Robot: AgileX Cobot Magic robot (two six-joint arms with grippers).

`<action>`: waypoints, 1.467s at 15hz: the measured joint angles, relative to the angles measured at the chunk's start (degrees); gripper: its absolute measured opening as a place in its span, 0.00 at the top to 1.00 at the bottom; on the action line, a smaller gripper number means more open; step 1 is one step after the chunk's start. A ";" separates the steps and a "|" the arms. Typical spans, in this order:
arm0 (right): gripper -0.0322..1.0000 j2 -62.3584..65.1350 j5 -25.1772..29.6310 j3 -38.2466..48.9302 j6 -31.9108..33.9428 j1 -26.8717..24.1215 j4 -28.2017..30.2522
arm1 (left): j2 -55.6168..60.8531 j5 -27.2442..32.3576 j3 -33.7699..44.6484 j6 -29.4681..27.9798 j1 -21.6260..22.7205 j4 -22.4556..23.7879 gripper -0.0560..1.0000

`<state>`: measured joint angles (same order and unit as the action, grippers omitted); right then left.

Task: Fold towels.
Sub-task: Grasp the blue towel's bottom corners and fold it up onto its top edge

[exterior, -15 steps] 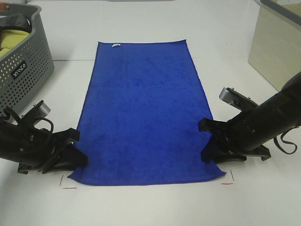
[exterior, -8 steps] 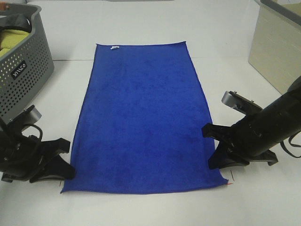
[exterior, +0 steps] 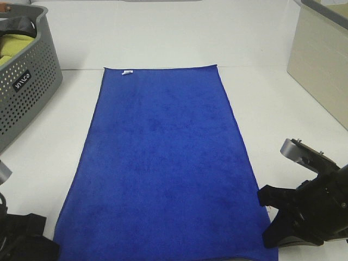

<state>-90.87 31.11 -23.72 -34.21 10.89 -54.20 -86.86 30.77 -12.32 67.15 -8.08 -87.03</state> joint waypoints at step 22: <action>0.97 -45.55 19.08 -96.03 23.20 -2.58 29.91 | -36.61 -9.74 -75.11 -22.63 0.00 19.94 0.95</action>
<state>-136.42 50.19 -119.75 -11.00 8.31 -24.29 -123.47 21.03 -87.43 44.52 -8.08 -67.09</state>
